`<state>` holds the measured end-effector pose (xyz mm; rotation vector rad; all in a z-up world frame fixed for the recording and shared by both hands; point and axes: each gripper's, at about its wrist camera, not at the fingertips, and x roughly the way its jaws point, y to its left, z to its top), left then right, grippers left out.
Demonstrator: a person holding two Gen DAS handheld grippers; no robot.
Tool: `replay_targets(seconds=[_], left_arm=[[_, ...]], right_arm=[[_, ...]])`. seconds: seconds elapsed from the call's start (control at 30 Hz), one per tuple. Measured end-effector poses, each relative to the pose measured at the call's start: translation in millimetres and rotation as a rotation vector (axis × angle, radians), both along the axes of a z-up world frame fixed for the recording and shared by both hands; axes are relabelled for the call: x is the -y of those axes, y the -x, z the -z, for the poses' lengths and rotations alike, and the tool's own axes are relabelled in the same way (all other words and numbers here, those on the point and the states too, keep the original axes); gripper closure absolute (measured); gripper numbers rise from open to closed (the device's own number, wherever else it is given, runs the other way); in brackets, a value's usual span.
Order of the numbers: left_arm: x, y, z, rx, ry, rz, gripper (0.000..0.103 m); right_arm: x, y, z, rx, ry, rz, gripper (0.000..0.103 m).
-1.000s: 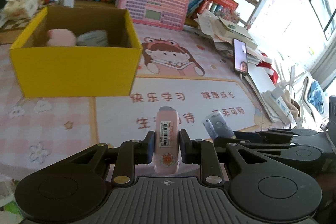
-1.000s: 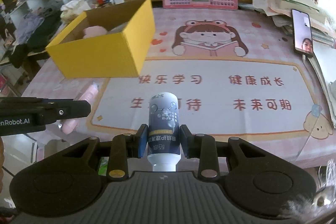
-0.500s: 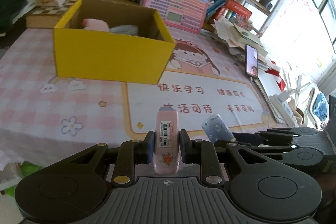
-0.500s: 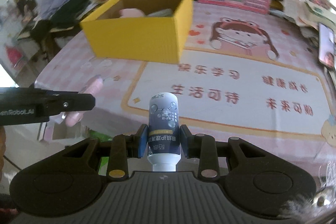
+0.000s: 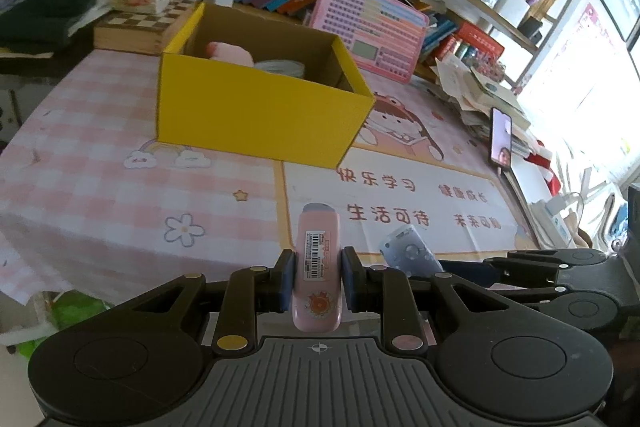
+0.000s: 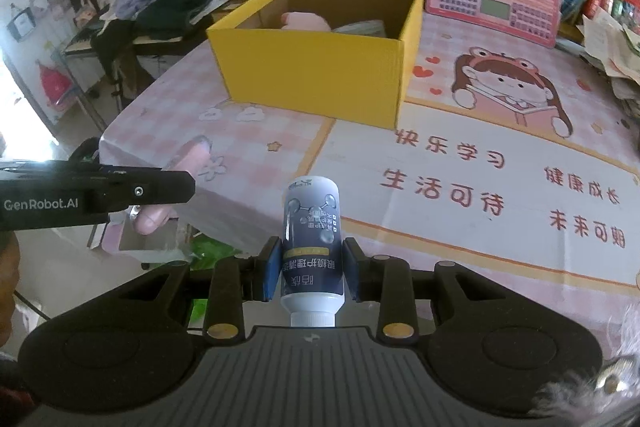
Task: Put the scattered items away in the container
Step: 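Carry the pink tube in the left tool and bottle in the right tool to the yellow box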
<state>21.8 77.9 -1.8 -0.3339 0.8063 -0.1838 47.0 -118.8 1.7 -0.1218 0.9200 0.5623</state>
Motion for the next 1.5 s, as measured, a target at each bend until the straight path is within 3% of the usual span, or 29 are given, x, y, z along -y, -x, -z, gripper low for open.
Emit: replay_targets(seconds=[0.83, 1.27, 1.5], left_arm=[[-50, 11, -3, 0.036, 0.029, -0.12, 0.08], [-42, -1, 4, 0.007, 0.043, -0.101, 0.08], [-42, -19, -8, 0.035, 0.021, -0.106, 0.08]], right_arm=[[-53, -10, -5, 0.028, -0.005, -0.111, 0.073], [-54, -20, -5, 0.008, 0.021, -0.139, 0.073], [-51, -41, -10, 0.012, -0.01, -0.139, 0.073]])
